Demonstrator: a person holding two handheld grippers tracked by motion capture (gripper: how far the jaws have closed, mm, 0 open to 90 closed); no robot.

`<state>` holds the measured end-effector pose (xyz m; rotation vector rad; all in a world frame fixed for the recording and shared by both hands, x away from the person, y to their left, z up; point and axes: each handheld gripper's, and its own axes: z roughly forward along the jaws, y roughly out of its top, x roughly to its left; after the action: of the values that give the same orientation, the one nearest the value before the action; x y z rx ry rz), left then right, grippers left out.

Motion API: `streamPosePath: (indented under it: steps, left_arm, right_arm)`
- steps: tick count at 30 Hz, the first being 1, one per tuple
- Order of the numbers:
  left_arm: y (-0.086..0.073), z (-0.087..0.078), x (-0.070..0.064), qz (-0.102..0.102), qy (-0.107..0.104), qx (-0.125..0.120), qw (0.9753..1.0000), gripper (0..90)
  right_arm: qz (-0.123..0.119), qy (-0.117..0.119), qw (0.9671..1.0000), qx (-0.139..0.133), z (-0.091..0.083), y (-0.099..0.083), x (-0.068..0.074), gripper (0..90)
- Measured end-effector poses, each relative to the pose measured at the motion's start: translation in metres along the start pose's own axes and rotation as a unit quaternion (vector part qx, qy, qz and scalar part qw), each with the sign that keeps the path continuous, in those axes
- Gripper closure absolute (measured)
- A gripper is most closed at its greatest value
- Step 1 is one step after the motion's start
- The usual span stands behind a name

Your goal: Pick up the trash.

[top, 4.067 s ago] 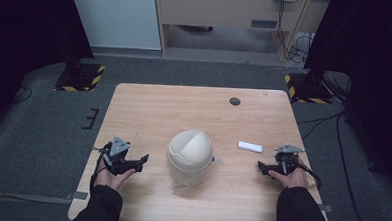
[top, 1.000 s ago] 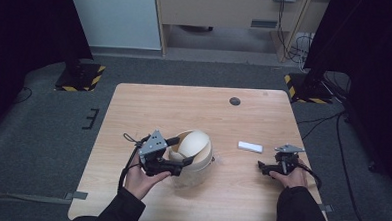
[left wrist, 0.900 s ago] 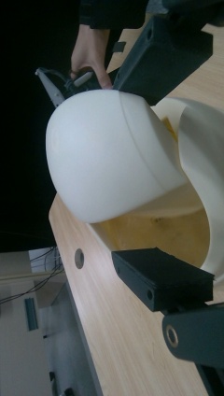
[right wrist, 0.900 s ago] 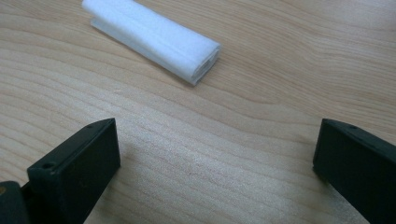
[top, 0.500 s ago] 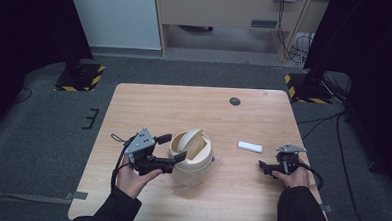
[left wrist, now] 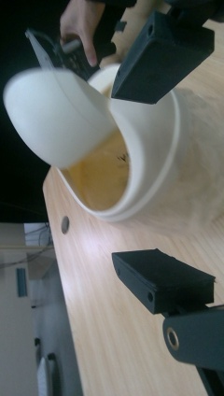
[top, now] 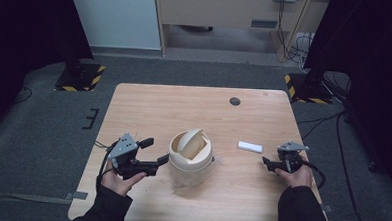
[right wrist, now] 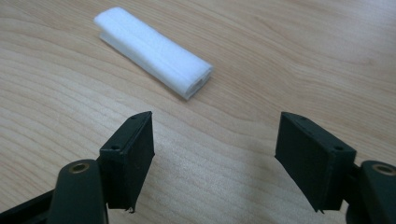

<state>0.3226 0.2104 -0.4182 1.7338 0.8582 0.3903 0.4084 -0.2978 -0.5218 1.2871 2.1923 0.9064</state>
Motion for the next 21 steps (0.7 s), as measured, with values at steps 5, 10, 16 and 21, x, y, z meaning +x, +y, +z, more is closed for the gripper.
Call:
streamPosePath:
  steps: [5, 10, 16, 21]
  left_arm:
    - [-0.014, -0.002, 0.011, -0.013, 0.014, 0.013, 0.9997, 17.2]
    - [-0.031, 0.001, 0.024, -0.026, 0.032, 0.036, 0.9985, 17.2]
    - [-0.042, 0.006, 0.032, -0.031, 0.038, 0.051, 0.9975, 17.3]
    - [-0.049, 0.010, 0.041, -0.038, 0.049, 0.065, 0.9960, 17.3]
  right_arm:
    - [-0.008, 0.007, 0.9999, -0.005, -0.001, 0.005, 0.000, 31.5]
    - [-0.012, 0.013, 0.9998, -0.012, 0.000, 0.013, -0.003, 35.7]
    - [-0.006, 0.015, 0.9995, -0.027, 0.006, 0.024, -0.006, 41.2]
    - [0.002, 0.025, 0.9990, -0.036, 0.015, 0.034, -0.006, 44.2]
